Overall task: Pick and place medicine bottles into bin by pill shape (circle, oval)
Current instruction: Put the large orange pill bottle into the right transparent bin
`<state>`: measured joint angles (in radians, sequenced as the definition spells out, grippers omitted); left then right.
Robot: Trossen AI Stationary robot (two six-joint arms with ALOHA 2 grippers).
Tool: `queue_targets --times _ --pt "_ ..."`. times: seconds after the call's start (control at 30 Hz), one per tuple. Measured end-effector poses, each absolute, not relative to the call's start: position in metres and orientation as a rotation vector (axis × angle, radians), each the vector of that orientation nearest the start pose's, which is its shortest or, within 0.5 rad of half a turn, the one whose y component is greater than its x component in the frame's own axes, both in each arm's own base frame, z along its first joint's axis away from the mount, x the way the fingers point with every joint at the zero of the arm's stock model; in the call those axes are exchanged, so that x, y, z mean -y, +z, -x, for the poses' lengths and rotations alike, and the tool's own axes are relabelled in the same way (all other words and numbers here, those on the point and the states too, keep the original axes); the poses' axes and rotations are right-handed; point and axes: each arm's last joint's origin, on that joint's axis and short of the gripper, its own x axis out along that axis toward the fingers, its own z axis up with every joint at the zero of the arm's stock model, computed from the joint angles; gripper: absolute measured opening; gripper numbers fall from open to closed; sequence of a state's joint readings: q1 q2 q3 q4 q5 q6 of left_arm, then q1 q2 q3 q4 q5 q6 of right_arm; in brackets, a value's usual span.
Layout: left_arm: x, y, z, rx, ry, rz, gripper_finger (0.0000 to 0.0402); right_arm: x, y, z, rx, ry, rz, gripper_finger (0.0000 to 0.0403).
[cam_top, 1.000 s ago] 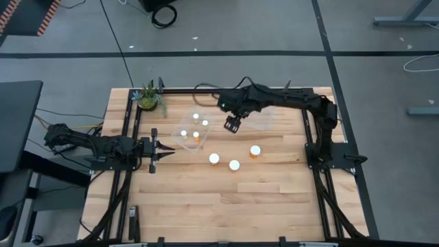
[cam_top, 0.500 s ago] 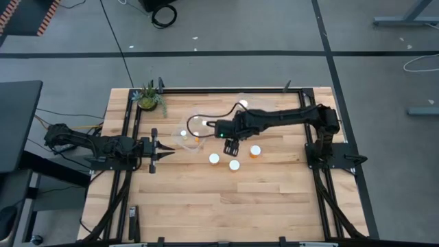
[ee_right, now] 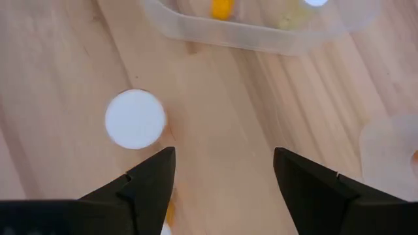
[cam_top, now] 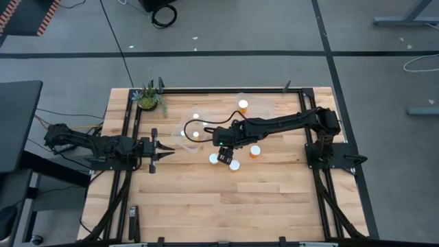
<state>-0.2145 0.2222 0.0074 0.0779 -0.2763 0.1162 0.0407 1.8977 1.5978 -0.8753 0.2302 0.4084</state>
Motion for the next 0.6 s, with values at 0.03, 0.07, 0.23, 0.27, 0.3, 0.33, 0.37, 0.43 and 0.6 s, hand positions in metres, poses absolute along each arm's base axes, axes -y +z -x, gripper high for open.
queue_targets --times 0.03,0.07,0.23,0.27,0.3,0.33,0.37,0.43,0.6 --pt "0.016 0.155 -0.109 -0.136 0.054 -0.149 0.0051 -0.010 0.250 -0.393 -1.109 -0.398 -0.200 0.0266" --pt "0.016 0.155 -0.109 -0.136 0.054 -0.149 0.0051 -0.011 0.250 -0.393 -1.109 -0.397 -0.199 0.0266" --pt "0.016 0.155 -0.109 -0.137 0.054 -0.149 0.0058 -0.016 0.255 -0.396 -1.081 -0.383 -0.199 0.0266" --pt "0.016 0.155 -0.109 -0.137 0.054 -0.149 0.0059 -0.017 0.258 -0.397 -1.067 -0.373 -0.196 0.0266" --pt "0.016 0.155 -0.109 -0.136 0.054 -0.149 0.0060 -0.019 0.261 -0.398 -1.061 -0.366 -0.191 0.0266" --pt "0.016 0.155 -0.109 -0.136 0.054 -0.149 0.0061 -0.019 0.264 -0.399 -1.054 -0.361 -0.186 0.0266" --pt "0.016 0.155 -0.109 -0.137 0.054 -0.149 0.0062 -0.019 0.267 -0.400 -1.045 -0.356 -0.183 0.0266" --pt "0.016 0.155 -0.109 -0.136 0.054 -0.149 0.0061 -0.018 0.273 -0.402 -1.026 -0.348 -0.178 0.0266" --pt "0.016 0.155 -0.109 -0.137 0.054 -0.149 0.0053 -0.018 0.282 -0.405 -0.992 -0.335 -0.164 0.0266"
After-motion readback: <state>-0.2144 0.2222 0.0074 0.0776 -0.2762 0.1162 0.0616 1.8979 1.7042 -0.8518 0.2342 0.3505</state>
